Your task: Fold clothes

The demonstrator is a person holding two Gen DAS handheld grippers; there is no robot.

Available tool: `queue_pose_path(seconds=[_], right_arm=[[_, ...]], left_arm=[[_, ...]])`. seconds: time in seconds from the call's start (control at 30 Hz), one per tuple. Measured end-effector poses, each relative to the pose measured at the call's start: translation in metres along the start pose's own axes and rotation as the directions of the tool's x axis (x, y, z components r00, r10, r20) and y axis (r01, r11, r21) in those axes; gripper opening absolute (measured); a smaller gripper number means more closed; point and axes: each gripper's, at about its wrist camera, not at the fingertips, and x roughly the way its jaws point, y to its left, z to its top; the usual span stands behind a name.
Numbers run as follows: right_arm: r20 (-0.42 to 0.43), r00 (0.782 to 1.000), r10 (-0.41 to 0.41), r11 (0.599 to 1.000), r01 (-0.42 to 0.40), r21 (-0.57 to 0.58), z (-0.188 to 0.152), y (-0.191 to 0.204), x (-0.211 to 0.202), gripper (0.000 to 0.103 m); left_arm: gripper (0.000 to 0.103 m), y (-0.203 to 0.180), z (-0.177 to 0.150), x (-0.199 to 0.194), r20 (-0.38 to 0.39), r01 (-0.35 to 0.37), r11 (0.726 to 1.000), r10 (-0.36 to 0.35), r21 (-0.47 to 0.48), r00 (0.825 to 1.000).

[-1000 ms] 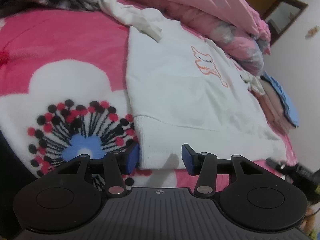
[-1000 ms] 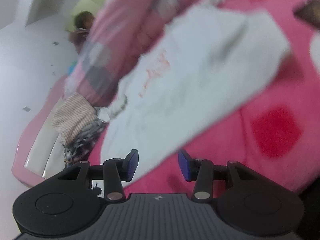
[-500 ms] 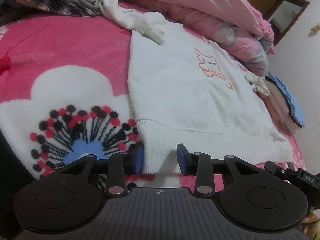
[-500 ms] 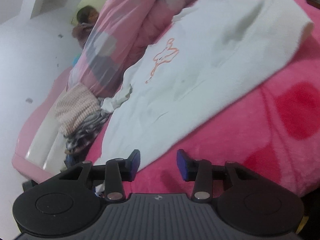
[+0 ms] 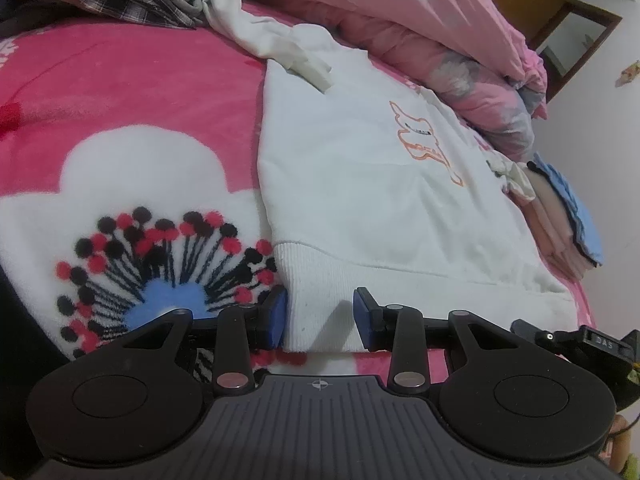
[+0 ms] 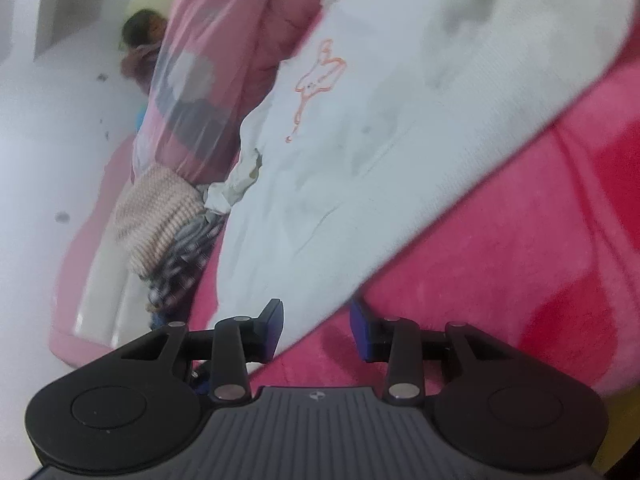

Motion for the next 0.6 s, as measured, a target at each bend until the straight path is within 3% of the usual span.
queue_pose_path(seconds=[0.1,0.17,0.6], right_arm=[[0.008,1.000,0.008,0.998,-0.008,0.059,0.003,-0.007,0.002,0.013],[0.017,1.000,0.022,0.997,-0.023,0.076,0.004,-0.008,0.002,0.005],[0.058,0.994,0.090,0.995,-0.091,0.029,0.026,0.009,0.010,0.001]], left_arm=[[0.035,0.000,0.001,0.001,0.000,0.002,1.000,-0.002,0.002,1.000],[0.035,0.000,0.001,0.001,0.000,0.004,1.000,-0.004,0.001,1.000],[0.035,0.005,0.003,0.000,-0.003,0.021,0.999,-0.021,-0.027,1.000]])
